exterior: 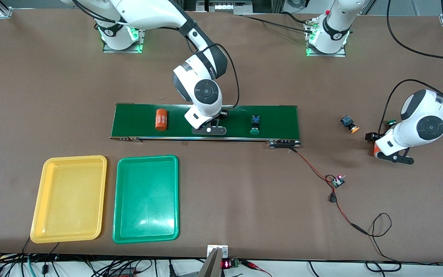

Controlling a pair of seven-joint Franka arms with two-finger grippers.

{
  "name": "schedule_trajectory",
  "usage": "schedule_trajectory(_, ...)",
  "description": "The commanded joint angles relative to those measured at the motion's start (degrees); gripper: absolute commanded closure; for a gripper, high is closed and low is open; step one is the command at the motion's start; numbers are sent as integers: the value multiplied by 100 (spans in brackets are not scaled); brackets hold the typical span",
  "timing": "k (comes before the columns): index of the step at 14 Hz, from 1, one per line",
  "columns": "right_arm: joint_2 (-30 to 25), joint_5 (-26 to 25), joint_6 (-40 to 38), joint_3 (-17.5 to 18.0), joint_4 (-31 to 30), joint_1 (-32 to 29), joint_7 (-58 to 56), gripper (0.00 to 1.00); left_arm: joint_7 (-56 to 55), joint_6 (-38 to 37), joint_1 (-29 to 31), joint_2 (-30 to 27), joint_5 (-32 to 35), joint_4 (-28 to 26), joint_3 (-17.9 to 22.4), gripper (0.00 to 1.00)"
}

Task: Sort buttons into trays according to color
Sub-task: 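Lift the yellow button toward the yellow tray while the left gripper grasps a cylinder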

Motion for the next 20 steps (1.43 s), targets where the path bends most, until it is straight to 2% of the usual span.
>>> schedule_trajectory(1, -67, -403, -6, -37, 75, -51, -82, 97, 405, 454, -54, 48, 296, 91, 281, 4)
schedule_trajectory(2, -189, -421, -15, -54, 84, -113, -100, 100, 379, 473, -54, 66, 288, 91, 290, 34)
schedule_trajectory(3, -338, -421, -24, -72, 84, -218, -91, 100, 335, 473, -54, 66, 279, 91, 290, 51)
schedule_trajectory(4, -487, -421, -32, -133, 84, -297, -100, 100, 326, 473, -54, 75, 270, 91, 290, 62)
schedule_trajectory(6, -699, -448, -32, -360, 84, -385, -109, 100, 334, 473, -54, 66, 218, 91, 273, 75)
schedule_trajectory(8, -735, -439, -41, -764, 84, -403, -187, 100, 334, 438, -63, 22, 156, 108, 125, 81)
schedule_trajectory(10, -726, -404, -94, -1169, 93, -473, -476, 100, 308, 106, -2, 4, -211, 187, -375, 83)
schedule_trajectory(11, -726, -369, -103, -1275, 119, -674, -756, 100, 273, -349, -28, 4, -527, 344, -630, 83)
schedule_trajectory(13, -691, -360, -112, -1258, 277, -1261, -1301, 100, -15, -1307, -307, 4, -1142, 775, -1053, 83)
schedule_trajectory(14, -639, -403, -94, -1250, 277, -1534, -1870, 100, -287, -1607, -466, 4, -1362, 855, -1141, 83)
schedule_trajectory(16, -376, -421, -41, -1258, 452, -2096, -3153, 100, -1295, -2039, -669, 13, -1706, 847, -1614, 83)
schedule_trajectory(18, -94, -378, -33, -1241, 532, -2642, -3658, 100, -2071, -2067, -1133, 31, -2144, 847, -1740, 82)
schedule_trajectory(20, 82, -386, 63, -1232, 549, -2864, -4036, 100, -2808, -1988, -1652, 57, -2445, 847, -1731, 82)
